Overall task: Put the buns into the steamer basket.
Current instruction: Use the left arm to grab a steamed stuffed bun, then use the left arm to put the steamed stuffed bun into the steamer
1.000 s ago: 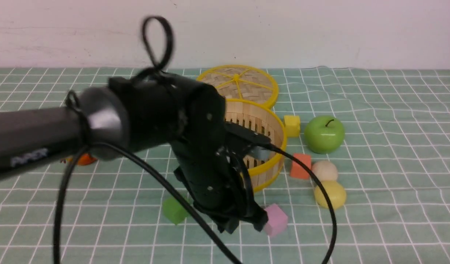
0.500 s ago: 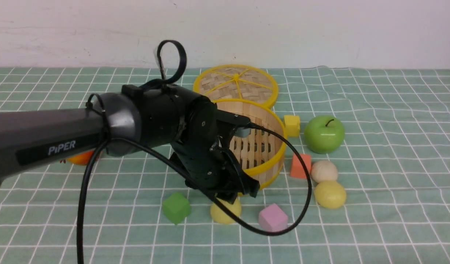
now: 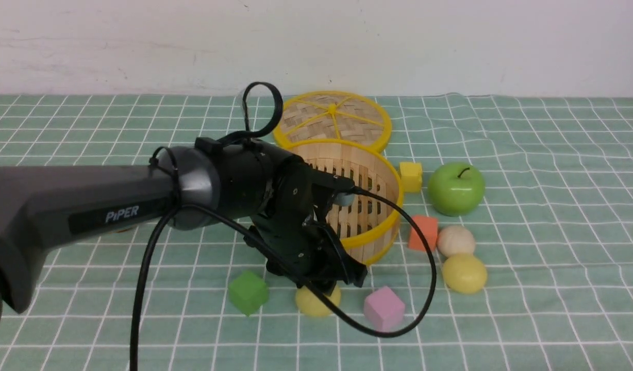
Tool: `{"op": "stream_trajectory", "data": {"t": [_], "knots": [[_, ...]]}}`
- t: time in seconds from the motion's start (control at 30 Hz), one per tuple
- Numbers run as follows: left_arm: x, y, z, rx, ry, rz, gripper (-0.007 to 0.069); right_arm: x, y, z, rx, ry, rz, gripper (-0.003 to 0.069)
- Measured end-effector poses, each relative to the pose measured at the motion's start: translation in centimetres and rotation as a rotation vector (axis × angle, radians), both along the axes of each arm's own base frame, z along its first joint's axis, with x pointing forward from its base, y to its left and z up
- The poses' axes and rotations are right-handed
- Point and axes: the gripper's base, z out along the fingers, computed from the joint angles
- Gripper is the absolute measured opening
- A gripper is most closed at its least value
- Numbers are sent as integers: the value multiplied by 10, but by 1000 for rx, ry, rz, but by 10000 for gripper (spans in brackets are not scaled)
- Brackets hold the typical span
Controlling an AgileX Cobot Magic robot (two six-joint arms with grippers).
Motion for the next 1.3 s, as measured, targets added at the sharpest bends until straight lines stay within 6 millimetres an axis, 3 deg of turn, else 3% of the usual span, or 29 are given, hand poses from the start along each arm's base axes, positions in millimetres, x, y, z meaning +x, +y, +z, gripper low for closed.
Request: {"op": "stream_trajectory", "data": {"t": [0.07, 0.2, 0.33, 0.43, 0.53, 0.67, 0.7, 0.73, 0.8, 0.83, 0.97, 1.07, 1.17, 1.3], "knots": [[0, 0, 0, 0, 1, 1, 319, 0, 0, 0, 0, 0, 0, 240], [-1, 1, -1, 9, 12, 1, 218, 0, 0, 0, 0, 0, 0, 240], [-3, 2, -1, 25, 38, 1, 7, 0, 0, 0, 0, 0, 0, 240], [-6, 3, 10, 33, 62, 3, -13, 0, 0, 0, 0, 0, 0, 240], [-12, 3, 32, 30, 66, -5, -13, 0, 0, 0, 0, 0, 0, 240], [-13, -2, 90, -51, -54, -30, -13, 0, 0, 0, 0, 0, 0, 240], [-12, -3, 92, -57, -63, -30, -13, 0, 0, 0, 0, 0, 0, 240], [-5, -4, 110, -99, -127, -28, -13, 0, 0, 0, 0, 0, 0, 240], [3, -5, 118, -122, -165, -21, -13, 0, 0, 0, 0, 0, 0, 240], [16, -5, 122, -137, -200, -9, -13, 0, 0, 0, 0, 0, 0, 240], [46, -6, 105, -118, -205, 10, -13, 0, 0, 0, 0, 0, 0, 240], [74, -8, 68, -57, -164, 22, -9, 0, 0, 0, 0, 0, 0, 240], [86, -10, 38, 24, -95, 20, 22, 0, 0, 0, 0, 0, 0, 240], [91, -10, 32, 66, -72, 34, 106, 0, 0, 0, 0, 0, 0, 240]]}}
